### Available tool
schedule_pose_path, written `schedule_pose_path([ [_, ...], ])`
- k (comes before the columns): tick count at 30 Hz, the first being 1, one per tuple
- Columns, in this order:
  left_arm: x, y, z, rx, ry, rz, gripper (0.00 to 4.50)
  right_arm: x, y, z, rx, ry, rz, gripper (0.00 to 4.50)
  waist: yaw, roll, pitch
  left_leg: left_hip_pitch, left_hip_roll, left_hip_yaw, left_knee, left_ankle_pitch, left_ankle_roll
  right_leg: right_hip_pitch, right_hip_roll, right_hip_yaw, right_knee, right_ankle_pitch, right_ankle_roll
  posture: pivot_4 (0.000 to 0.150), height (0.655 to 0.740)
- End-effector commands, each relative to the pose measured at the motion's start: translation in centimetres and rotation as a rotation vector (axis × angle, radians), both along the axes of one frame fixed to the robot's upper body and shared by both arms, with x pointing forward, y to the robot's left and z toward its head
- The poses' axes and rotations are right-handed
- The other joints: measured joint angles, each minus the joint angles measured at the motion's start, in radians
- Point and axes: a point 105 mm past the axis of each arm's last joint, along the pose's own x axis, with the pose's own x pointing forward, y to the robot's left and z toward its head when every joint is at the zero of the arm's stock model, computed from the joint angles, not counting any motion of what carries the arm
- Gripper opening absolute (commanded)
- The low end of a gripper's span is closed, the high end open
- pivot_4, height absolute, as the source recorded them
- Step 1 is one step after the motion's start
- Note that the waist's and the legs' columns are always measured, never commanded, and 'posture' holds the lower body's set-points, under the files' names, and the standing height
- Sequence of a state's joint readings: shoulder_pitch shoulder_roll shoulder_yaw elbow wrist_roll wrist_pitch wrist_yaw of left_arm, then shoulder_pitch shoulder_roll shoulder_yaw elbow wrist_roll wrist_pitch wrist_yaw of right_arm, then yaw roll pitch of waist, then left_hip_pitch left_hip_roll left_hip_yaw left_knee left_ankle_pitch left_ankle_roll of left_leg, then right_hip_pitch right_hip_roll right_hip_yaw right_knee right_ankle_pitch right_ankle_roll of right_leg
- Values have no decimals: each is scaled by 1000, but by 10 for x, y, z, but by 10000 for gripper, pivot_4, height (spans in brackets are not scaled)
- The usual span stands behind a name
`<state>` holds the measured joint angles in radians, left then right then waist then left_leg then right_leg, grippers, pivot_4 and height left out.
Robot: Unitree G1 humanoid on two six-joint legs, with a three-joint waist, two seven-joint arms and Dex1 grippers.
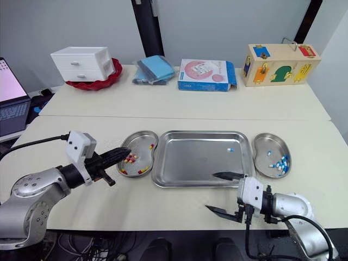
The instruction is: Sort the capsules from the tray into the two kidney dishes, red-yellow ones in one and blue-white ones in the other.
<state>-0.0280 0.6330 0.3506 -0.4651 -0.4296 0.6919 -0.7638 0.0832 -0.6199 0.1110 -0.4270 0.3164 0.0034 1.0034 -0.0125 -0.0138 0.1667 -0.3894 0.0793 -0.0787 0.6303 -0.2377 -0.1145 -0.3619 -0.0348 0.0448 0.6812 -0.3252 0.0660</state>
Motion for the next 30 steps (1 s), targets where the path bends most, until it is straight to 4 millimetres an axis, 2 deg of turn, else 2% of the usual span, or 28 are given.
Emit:
schedule_pose_path([
  [1, -1, 6, 7, 42, -54, 15, 119, -2, 7, 7, 22, -39, 38, 45000, 1, 0, 0, 0, 0, 0, 0, 0, 0, 0, 0, 0, 0, 0, 0, 1500, 7078],
  [5, 2, 17, 5, 54, -60, 62, 119, 3, 13, 13, 72, -60, 25, 45000, 1, 0, 0, 0, 0, 0, 0, 0, 0, 0, 0, 0, 0, 0, 0, 1500, 7078],
  [11, 9, 23, 6, 52, -78, 80, 119, 8, 17, 17, 93, -86, 15, 45000, 1, 0, 0, 0, 0, 0, 0, 0, 0, 0, 0, 0, 0, 0, 0, 1500, 7078],
  [15, 8, 21, 7, 20, -69, 49, 11348, 8, 18, 16, 91, -83, 17, 45000, 0, 0, 0, 0, 0, 0, 0, 0, 0, -1, 0, 0, 0, 0, 0, 1500, 7078],
  [19, 7, 22, 6, 25, -68, 46, 25932, 7, 18, 15, 88, -79, 16, 45000, 0, 0, 0, 0, 0, 0, 0, 0, 0, -1, 0, 0, 0, 0, 0, 1500, 7078],
  [25, 5, 20, 7, 15, -66, 31, 44593, 7, 18, 12, 82, -73, 14, 45000, 0, 0, 0, 0, 0, 0, 0, 0, 0, -1, 0, 0, 0, 0, 0, 1500, 7078],
  [30, 2, 20, 10, 28, -93, 31, 44593, 7, 17, 11, 74, -72, 10, 45000, 0, 0, 0, 0, 0, 0, 0, 0, 0, -1, 0, 0, 0, 0, 0, 1500, 7078],
])
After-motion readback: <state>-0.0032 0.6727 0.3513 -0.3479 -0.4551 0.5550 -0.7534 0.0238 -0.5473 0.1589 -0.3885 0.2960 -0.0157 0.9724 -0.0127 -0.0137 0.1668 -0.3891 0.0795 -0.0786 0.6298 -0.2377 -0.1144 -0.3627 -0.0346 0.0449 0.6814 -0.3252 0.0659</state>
